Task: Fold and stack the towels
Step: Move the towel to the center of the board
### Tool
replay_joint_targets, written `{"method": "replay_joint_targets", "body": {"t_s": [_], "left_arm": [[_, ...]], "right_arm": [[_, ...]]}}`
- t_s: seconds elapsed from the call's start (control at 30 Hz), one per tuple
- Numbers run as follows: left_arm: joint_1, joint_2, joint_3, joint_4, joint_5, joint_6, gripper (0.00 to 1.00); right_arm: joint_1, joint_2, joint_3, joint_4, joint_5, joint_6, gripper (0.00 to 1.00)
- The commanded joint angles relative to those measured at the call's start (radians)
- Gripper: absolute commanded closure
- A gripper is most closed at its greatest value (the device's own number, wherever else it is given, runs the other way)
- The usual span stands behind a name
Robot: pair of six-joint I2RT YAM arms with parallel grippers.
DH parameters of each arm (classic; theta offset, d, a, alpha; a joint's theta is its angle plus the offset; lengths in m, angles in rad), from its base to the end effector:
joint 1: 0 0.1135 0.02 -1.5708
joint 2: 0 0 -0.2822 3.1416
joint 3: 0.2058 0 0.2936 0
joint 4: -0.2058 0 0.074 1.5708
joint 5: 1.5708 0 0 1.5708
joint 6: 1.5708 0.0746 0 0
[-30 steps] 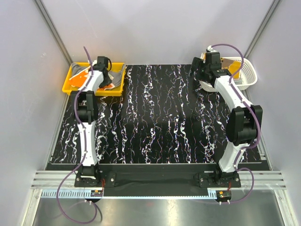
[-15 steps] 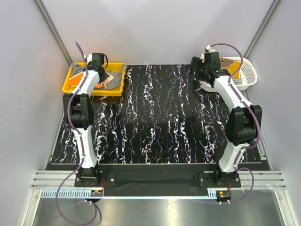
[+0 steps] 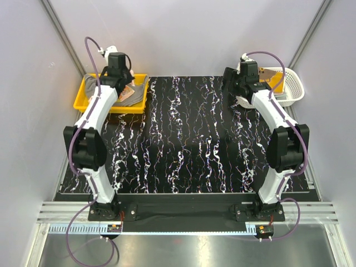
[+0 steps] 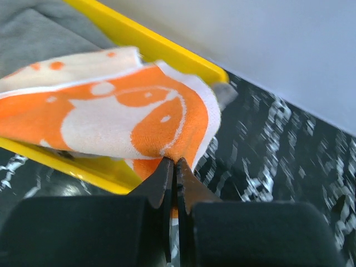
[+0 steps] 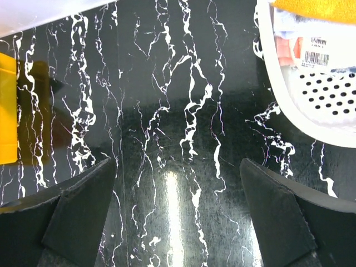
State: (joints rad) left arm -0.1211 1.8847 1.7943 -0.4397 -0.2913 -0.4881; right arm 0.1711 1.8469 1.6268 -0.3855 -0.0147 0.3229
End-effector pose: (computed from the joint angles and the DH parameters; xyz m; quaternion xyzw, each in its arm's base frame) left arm 0.5230 -0.0421 0.3422 -0.2276 0.8309 -0.0274 0.5070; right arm 0.5050 0.0884 0.2962 0.0638 0.8835 0.1198 0.4484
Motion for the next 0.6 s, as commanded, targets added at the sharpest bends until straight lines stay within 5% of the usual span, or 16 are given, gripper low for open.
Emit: {"method": "replay_joint_targets", "body": {"t_s": [0.0, 0.3, 0.57], "left_arm": [[-0.112, -0.174, -0.065, 0.033, 0.069, 0.046, 1.00], [-0.592, -0.495, -0.539, 0.108, 0.098, -0.036, 1.00], [-0.998, -0.533, -0.800, 0.176, 0.142, -0.254, 1.00]], "right_arm": [[0.011, -0.067, -0.021, 0.033, -0.002, 0.015, 0.00], [0.011, -0.213, -0.157, 0.033, 0.007, 0.047, 0.00], [0.018, -0.290, -0.321, 0.051, -0.024, 0.047, 0.00]]}}
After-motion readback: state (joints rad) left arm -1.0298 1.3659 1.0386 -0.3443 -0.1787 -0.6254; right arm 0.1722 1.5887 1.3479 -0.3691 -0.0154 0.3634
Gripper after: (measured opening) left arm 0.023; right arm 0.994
